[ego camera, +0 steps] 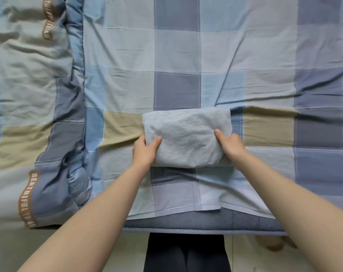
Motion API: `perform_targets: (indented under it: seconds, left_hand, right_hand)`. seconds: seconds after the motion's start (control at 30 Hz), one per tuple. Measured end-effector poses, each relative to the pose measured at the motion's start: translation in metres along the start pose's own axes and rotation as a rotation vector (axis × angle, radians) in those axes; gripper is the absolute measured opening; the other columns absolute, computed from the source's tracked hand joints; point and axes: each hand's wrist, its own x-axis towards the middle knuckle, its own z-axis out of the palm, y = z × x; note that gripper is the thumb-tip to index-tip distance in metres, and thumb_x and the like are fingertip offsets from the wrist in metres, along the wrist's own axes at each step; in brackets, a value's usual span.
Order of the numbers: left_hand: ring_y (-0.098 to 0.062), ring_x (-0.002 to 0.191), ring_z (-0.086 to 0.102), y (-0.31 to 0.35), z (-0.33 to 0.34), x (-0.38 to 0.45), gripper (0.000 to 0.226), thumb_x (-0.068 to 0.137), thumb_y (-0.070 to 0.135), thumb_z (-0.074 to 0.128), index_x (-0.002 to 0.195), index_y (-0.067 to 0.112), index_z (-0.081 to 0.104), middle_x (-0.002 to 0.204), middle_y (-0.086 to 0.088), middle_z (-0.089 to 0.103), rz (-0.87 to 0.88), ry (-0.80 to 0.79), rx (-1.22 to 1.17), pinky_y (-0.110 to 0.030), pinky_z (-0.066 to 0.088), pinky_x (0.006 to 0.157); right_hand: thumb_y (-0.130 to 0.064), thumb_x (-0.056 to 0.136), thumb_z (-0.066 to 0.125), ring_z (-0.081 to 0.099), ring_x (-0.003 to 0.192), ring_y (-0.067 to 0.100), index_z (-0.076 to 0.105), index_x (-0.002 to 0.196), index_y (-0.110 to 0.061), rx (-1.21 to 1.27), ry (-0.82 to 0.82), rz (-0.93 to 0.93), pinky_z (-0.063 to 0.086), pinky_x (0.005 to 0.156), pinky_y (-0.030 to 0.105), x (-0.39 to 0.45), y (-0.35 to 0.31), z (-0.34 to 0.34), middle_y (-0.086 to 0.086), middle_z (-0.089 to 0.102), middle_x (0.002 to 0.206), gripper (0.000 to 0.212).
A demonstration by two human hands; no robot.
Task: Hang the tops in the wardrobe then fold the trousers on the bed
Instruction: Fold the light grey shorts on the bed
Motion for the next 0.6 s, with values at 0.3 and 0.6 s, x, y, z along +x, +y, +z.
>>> perform_targets:
  seconds: [0.3, 0.6]
  left_hand:
    - [-0.026, 0.11, 0.061, -0.002, 0.007, 0.006, 0.041, 0.091, 0.041, 0.064, 0.117, 0.01, 0.058, 0.118, -0.006, 0.065, -0.099, -0.024, -0.004, -0.041, 0.047, 0.099]
    - [-0.022, 0.088, 0.072, 0.012, -0.011, 0.002, 0.04, 0.081, 0.042, 0.075, 0.107, 0.013, 0.066, 0.099, -0.002, 0.074, -0.344, -0.195, -0.296, -0.036, 0.057, 0.077]
  right_hand:
    - [-0.057, 0.093, 0.045, 0.056, 0.113, 0.029, 0.056, 0.124, -0.006, 0.19, -0.031, 0.095, 0.043, 0.101, 0.04, -0.002, 0.025, 0.003, 0.01, 0.061, 0.121, 0.061]
    - [-0.064, 0.084, 0.054, 0.062, 0.104, 0.026, 0.056, 0.124, -0.006, 0.434, -0.084, 0.246, 0.047, 0.099, 0.04, -0.028, 0.013, -0.001, 0.009, 0.065, 0.116, 0.07]
